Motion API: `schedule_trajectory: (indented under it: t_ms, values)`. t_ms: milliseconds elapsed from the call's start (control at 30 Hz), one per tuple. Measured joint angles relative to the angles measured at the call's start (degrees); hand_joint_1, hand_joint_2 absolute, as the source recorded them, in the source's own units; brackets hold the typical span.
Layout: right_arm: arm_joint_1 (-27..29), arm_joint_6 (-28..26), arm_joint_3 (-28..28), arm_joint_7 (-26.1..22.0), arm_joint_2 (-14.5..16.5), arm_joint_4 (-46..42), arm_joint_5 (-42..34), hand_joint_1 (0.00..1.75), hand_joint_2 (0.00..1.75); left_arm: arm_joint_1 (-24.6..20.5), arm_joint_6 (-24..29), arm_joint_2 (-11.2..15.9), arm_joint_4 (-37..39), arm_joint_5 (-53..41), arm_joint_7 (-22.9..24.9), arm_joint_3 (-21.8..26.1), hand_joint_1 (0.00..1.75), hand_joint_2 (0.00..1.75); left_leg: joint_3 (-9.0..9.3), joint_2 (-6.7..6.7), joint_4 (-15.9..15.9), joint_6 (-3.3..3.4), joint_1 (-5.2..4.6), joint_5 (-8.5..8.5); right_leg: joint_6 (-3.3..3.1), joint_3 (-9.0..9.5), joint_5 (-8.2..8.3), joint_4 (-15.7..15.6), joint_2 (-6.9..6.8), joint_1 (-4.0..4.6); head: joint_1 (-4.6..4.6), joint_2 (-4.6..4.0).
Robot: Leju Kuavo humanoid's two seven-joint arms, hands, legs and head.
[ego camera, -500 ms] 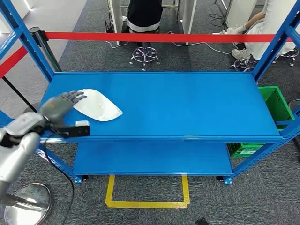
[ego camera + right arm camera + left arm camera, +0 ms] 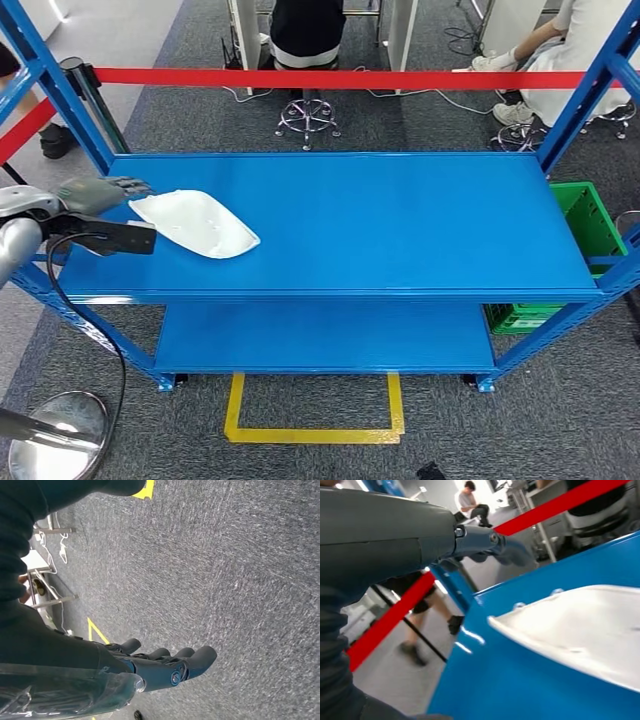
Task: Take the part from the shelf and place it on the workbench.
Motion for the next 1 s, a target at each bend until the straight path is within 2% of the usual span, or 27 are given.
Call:
schedule_trajectory:
  t_ms: [367,567,667,867,1000]
  values:
    - [-0.18,0.30,1.31,0.00,0.00,-0.01,0.01,0.00,1.75,-2.01,2.01,1.55,6.03,0.82,-1.55,-4.97,0.00,1.75,-0.03,-0.01,0.00,-0.01,0.01,0.00,-0.01,-0.01,0.00,0.00,-0.01,0.01,0.01,-0.01]
    - [-0.27,0.78,2.32,0.20,0.00,0.00,0.00,0.00,1.75,-0.55,5.83,1.11,9.75,1.36,-3.67,-6.83,0.00,1.75,-0.03,0.00,0.00,-0.01,0.01,0.00,-0.01,-0.02,0.00,0.00,-0.01,0.01,0.01,-0.01]
    - [-0.41,1.09,2.99,0.27,0.00,0.00,0.00,0.00,1.75,0.99,10.17,0.14,12.46,0.23,-4.56,-7.79,0.00,1.75,-0.03,0.00,0.00,-0.01,0.01,0.00,-0.01,-0.04,0.00,0.00,-0.01,0.01,0.01,0.00]
    - [-1.10,1.55,4.37,0.52,0.00,0.00,0.01,0.00,1.75,3.31,20.21,-3.91,19.06,-2.80,-6.76,-9.04,0.00,1.75,-0.03,-0.02,0.00,-0.01,-0.01,0.00,0.00,0.00,0.00,0.00,-0.04,0.00,0.03,0.00]
    - [-1.22,1.64,4.99,0.59,0.00,0.00,0.00,0.00,1.75,3.13,23.40,-5.96,21.73,-4.27,-7.02,-9.08,0.00,1.75,0.00,-0.05,0.00,0.00,-0.04,0.00,0.00,0.06,-0.01,-0.01,-0.09,-0.04,0.00,0.00]
